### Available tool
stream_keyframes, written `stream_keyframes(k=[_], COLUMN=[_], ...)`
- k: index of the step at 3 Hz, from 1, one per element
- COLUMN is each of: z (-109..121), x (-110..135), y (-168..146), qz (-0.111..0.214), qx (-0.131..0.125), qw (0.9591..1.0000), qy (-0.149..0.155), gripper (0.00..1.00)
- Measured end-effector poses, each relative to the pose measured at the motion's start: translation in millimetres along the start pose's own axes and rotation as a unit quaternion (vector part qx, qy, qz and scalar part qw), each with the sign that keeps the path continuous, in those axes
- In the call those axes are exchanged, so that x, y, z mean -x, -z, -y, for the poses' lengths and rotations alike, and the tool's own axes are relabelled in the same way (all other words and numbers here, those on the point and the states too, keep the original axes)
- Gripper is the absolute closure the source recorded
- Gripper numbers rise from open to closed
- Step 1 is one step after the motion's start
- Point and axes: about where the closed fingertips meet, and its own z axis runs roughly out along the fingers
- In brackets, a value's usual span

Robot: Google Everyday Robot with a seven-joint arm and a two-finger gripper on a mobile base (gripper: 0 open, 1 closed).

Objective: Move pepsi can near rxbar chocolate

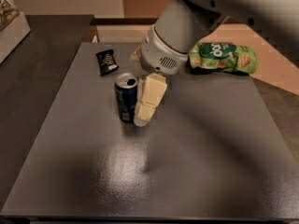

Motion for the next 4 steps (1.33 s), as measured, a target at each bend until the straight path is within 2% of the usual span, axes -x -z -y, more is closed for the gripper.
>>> stream_keyframes(k=[1,2,4], z=[4.6,7.2,14.0], x=[2.3,3.8,-1.9], y=[-4.7,-5.9,-5.0], qz=[0.007,0.008,0.006], qx=[0.010,0.019,0.023], qw=[0.9999,0.9998,0.9997], qy=[-0.004,-0.001,-0.006], gripper=[0.00,0.16,0.63])
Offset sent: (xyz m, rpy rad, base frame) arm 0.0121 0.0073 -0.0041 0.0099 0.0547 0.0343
